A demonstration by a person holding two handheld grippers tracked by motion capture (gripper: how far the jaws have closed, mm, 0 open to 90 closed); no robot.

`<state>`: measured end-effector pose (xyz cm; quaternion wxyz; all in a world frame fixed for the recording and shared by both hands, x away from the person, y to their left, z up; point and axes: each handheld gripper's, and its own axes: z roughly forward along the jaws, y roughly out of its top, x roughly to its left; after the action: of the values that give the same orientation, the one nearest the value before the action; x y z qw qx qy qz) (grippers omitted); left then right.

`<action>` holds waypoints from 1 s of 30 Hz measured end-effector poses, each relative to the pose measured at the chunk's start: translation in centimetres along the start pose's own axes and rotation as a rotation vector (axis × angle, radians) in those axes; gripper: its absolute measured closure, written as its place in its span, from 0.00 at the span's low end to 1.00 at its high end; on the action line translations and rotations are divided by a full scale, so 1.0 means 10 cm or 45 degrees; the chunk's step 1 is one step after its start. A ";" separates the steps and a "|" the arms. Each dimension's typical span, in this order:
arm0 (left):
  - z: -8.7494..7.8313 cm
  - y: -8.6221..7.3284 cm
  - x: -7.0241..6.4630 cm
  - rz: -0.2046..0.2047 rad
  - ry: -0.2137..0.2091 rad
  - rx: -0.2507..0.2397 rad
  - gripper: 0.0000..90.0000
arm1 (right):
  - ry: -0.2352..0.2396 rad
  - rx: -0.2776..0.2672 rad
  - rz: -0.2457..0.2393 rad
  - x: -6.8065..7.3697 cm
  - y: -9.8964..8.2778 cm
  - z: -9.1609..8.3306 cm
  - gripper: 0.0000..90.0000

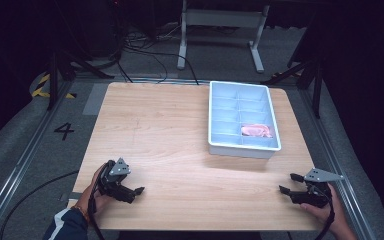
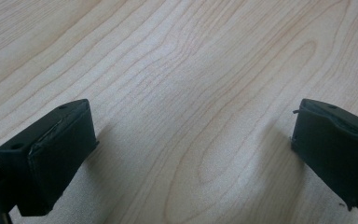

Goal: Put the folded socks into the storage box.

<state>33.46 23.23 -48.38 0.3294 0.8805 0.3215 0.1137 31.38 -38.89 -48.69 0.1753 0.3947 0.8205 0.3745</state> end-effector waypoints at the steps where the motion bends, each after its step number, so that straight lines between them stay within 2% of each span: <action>1: 0.00 0.00 0.00 -0.002 0.000 -0.001 0.00 | 0.000 0.000 0.000 0.00 0.00 0.00 0.33; 21: 0.00 -0.01 -0.01 -0.014 0.006 -0.005 0.00 | -0.017 -0.003 0.014 -0.01 0.00 0.00 0.33; 23: -0.01 -0.01 0.00 0.000 0.005 -0.001 0.00 | -0.018 -0.002 0.015 -0.01 0.00 0.00 0.33; 30: 0.00 0.00 0.00 0.002 0.003 -0.001 0.00 | -0.023 -0.005 0.019 -0.01 0.00 0.00 0.33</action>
<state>33.43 23.28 -48.37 0.3290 0.8805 0.3211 0.1153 31.45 -38.98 -48.71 0.1806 0.4039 0.8152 0.3738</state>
